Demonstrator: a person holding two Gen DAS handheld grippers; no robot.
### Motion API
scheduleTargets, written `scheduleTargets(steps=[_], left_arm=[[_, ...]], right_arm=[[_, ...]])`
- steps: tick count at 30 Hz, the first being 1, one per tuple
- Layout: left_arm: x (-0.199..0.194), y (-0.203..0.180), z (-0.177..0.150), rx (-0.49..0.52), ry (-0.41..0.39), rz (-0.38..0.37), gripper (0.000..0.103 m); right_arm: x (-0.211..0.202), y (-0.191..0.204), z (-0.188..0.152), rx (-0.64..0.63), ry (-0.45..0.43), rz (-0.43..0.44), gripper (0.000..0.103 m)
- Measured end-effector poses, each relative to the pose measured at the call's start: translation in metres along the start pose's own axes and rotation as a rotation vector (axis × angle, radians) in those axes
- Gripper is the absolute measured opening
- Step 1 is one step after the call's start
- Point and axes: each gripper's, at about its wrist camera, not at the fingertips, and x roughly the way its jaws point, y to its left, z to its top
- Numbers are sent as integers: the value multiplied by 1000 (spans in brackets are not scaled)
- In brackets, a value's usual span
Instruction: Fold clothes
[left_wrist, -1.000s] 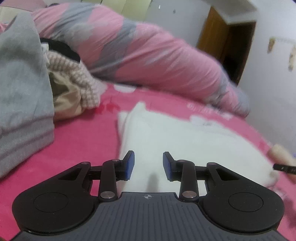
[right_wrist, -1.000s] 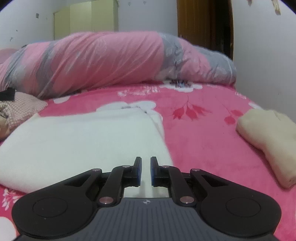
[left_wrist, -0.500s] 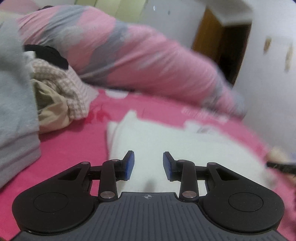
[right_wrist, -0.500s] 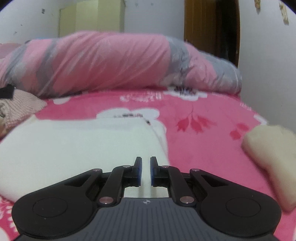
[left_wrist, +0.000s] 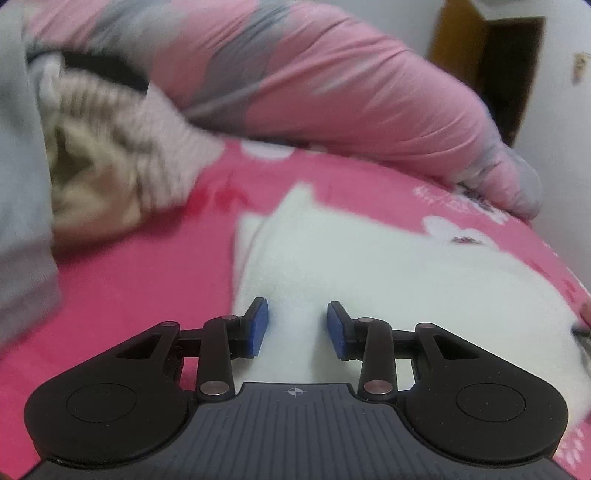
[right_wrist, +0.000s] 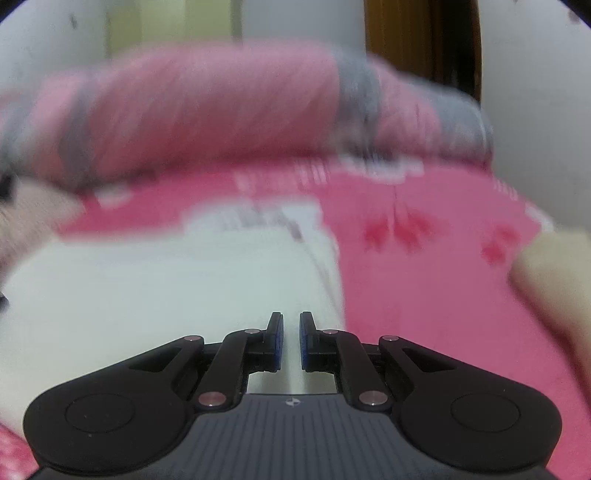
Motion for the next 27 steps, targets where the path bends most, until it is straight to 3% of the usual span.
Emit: scheduleTargets(steps=[5,9,13,15,19,24,27], left_arm=[[-11,0,10,-9,-7,-1,36],[-6,-11,33,-8,-35,5,38],[33,-13,27,5,44,99,39],[37,-10,19,15,29,95,40],[29,-12,25,35,16,89,40],[32,-16,42,40,-3,79,40],[55,-15,45,33,36,117,41]], right_arm=[[-11,-4,26,42,33,38,8],[-9,2,51,7,-38,44,8],[36,-4,31,-28,14,-35,8],[34,-12,24,3,-22,-24,8],[27,-10,40,12,18,-35,9],[17,4,71,25,-49,50,9],[41,16,76,-3,-32,68,9]])
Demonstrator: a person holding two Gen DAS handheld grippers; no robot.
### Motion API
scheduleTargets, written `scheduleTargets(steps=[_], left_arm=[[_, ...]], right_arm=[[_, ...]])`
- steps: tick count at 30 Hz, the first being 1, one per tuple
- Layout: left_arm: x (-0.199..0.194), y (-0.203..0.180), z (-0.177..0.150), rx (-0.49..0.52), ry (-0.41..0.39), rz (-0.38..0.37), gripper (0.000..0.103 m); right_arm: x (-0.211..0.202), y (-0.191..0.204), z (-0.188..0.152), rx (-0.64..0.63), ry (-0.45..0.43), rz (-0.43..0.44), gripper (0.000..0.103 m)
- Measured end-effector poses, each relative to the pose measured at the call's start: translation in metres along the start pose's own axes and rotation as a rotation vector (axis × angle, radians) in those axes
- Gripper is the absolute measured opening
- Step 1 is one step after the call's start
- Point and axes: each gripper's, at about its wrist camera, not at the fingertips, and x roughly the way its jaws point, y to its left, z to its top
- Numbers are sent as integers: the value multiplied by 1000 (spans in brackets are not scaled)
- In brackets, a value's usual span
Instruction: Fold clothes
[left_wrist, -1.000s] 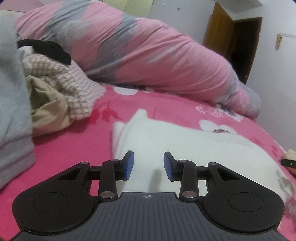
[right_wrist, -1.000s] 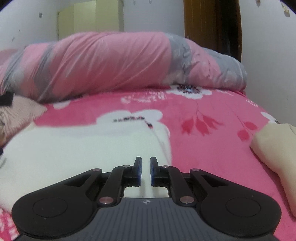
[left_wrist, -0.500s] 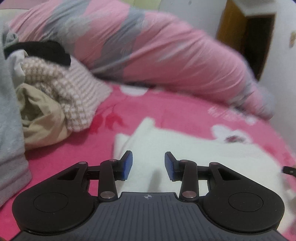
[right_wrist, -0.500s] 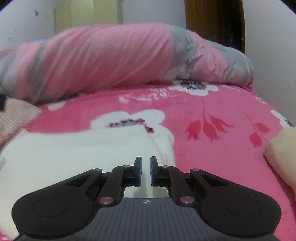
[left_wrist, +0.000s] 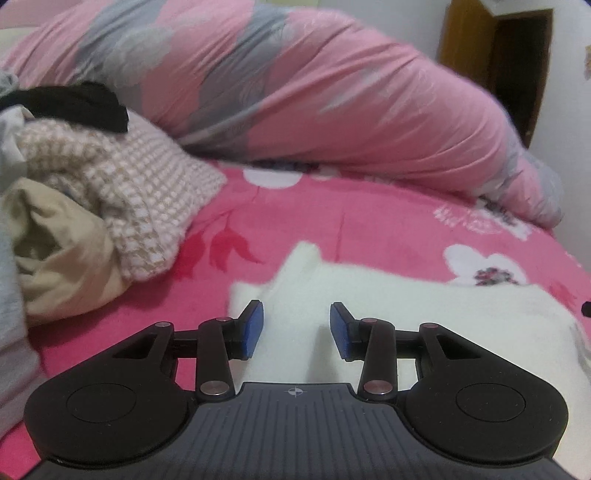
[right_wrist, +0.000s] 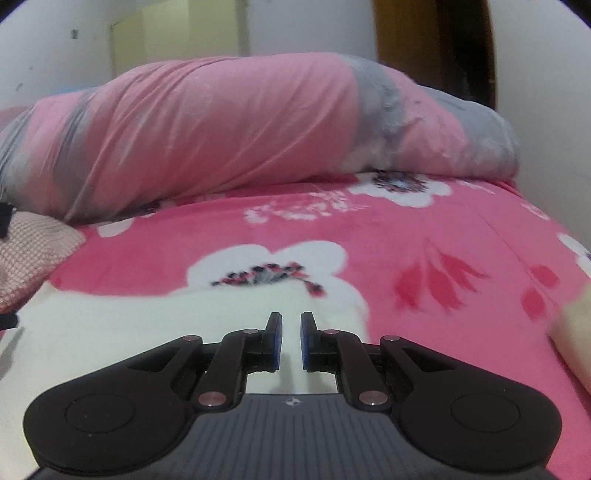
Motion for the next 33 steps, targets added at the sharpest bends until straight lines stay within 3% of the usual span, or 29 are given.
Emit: scheduleTargets(steps=[4,8,12,15,17,18,25,28,33], left_arm=[[13,17,-5,-94,35,-37,45],[1,18,2,-89,10,-46,44],[4,2,14,-29,-22,-78,44],[29,-3,13,-2,25,-23,45],[47,3,8,-32,69,-6,45],[46,5,8,-46,64,-14,45],[26,4,13,-46,11,19,44],[-8,0,17,-15,-61,21,45],[-74,-8,10,53,-115,-47,45]], right_arm=[[37,-3,-21,-22,50,-40,9],[27,-4,3,49,93,-20,9],[24,9,25,47,37,53,9],[52,17,32,22,43,49,9],[89,14,16,2,117,-34,9],[96,8,7,40,110,-18,9],[76,-4,13,157,98,1,9],[38,-7,13,240,56,39,10],[-45,9,-2,197,16,122,11]])
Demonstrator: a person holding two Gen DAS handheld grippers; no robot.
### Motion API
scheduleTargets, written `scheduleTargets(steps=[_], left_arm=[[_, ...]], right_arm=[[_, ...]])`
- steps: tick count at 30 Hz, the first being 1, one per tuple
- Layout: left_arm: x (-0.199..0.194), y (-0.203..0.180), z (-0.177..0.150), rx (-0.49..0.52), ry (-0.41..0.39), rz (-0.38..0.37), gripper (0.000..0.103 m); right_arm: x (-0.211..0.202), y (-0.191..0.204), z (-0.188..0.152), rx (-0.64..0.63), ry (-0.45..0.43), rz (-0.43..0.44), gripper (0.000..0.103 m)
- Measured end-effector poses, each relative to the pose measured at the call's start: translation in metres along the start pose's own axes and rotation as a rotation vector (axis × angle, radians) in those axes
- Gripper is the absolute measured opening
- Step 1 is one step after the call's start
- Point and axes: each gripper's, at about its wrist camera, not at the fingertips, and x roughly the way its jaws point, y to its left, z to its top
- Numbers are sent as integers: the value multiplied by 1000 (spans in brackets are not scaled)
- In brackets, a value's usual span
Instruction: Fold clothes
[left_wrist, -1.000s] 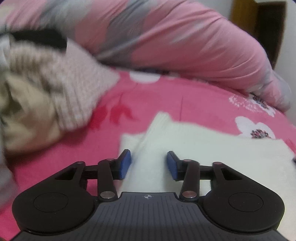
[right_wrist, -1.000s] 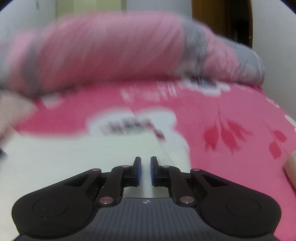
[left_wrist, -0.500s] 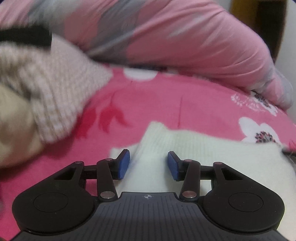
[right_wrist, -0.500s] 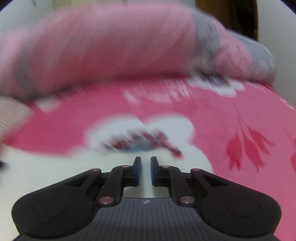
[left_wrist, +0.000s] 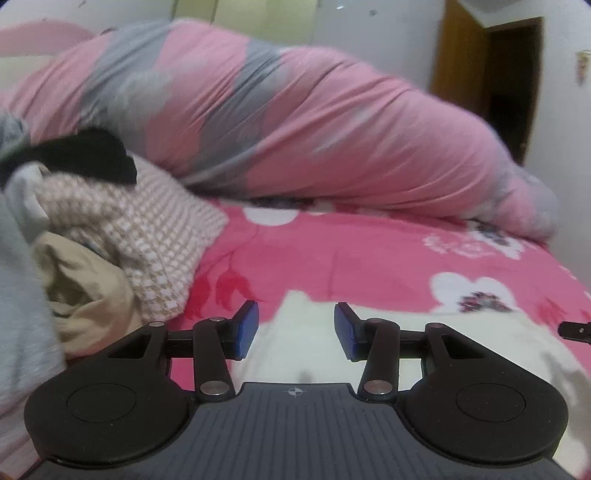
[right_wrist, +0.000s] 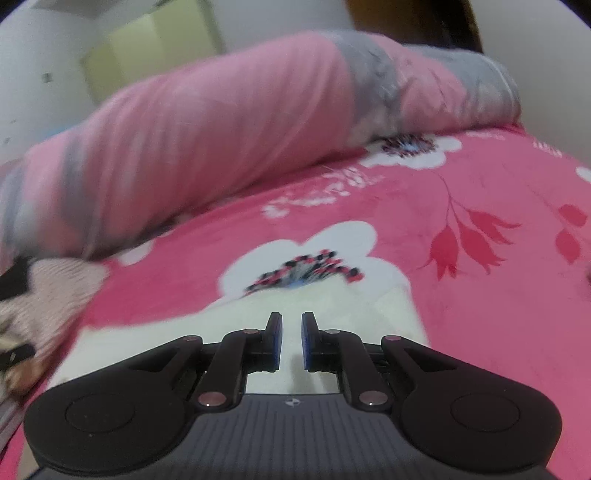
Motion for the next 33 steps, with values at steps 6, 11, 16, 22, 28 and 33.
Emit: scheduleTargets(steps=[6,11,16,22,28,33], left_arm=[[-55,-17,-43,89,30,-63,45],[-54,-17,-93,145,135,-39,45],[-50,-22,-103,230,125,3,46],[-73,-19,-96,214,61,-47,46],[-65,-16,-113,206,83,-32,46],[-101,-4,-106,139,40,-42,46]], right_arm=[[-63,24,-43,-48,41,50,11],[-53,19,-97,-61,121,-20,11],[-47,32,-104,-125,113,-102,11],[-81,61,-109,-198,34,-34,11],[-57,66,-139,-302,83,-69,11],[-90,74,-125,-262,36,-92,11]])
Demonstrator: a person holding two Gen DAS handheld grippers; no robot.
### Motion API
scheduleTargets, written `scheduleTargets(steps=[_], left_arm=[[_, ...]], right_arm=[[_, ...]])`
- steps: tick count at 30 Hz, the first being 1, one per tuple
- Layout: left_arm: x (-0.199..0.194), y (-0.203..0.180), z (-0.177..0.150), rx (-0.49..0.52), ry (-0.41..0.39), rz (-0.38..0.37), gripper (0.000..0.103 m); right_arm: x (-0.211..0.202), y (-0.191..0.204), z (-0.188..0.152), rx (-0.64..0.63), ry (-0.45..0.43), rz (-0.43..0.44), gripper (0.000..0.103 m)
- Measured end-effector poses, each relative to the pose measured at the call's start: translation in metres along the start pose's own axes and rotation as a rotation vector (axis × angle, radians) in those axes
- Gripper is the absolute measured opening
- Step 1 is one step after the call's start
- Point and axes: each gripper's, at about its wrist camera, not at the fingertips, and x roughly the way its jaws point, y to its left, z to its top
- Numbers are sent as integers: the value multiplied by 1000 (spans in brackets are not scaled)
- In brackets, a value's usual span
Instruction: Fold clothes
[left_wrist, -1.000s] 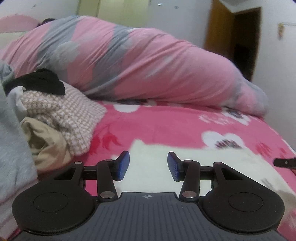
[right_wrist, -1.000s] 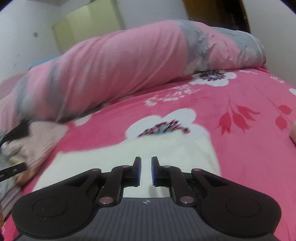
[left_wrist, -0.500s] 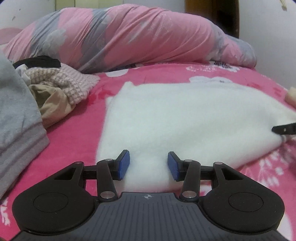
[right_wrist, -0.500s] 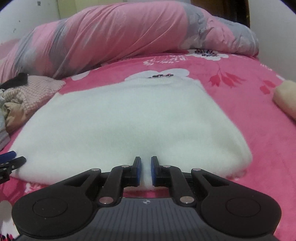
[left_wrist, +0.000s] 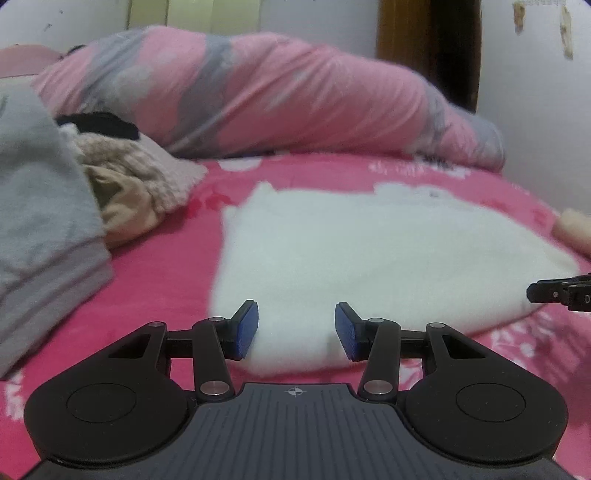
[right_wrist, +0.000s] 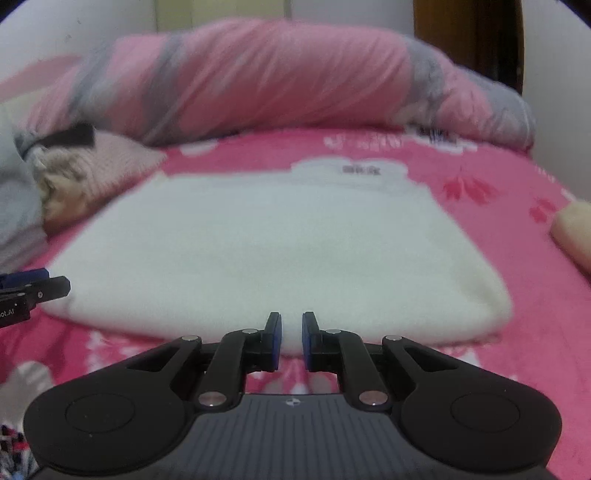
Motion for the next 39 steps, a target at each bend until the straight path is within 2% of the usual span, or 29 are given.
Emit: scheduleTargets(steps=[2,4,5,7,8,9,12,14,20,24,27,28,30,31,35,39], left_arm=[[-14,7,-5,-33,12,-19,46],[-25,17,-11,-110,44,-62,46],[-28,23,-15,-158,61,-87,46],[-29,35,-23,-267,90,-136,47],[-25,41,-25,-324,96,-149,51],[-20,46,-27,-382,102,-160,55],[-6,61,-32,-556,118,-191,56],[7,65,-31,-606,121,-211,56],[46,71,-25,-715,119,-244,57],[54,72,-25,-731,98,-237,58],[58,71,-26,-732,72,-230,56],[59,70,-26,-735,62,-224,55],[61,69,-26,-740,49,-197,44],[61,68,-26,-745,44,-186,42],[54,64,-23,-739,13,-167,25],[31,60,-15,-678,-52,-178,21]], right_arm=[[-11,-6,-2,26,-14,-15,12],[-19,-24,-7,142,-7,3,15],[-22,-36,-11,225,0,19,19],[-21,-67,-22,423,18,74,33],[-20,-82,-29,524,29,110,38],[-18,-97,-37,632,43,150,39],[-8,-133,-63,930,55,281,41],[-3,-147,-72,1035,46,319,42],[22,-163,-68,1148,53,320,42],[41,-171,-62,1178,33,314,41],[52,-175,-60,1205,-4,306,37],[55,-176,-60,1211,-9,298,32],[63,-176,-59,1223,-26,283,26],[66,-176,-58,1213,-36,280,24],[65,-174,-52,1186,-61,261,13],[42,-167,-40,1134,-123,241,12]])
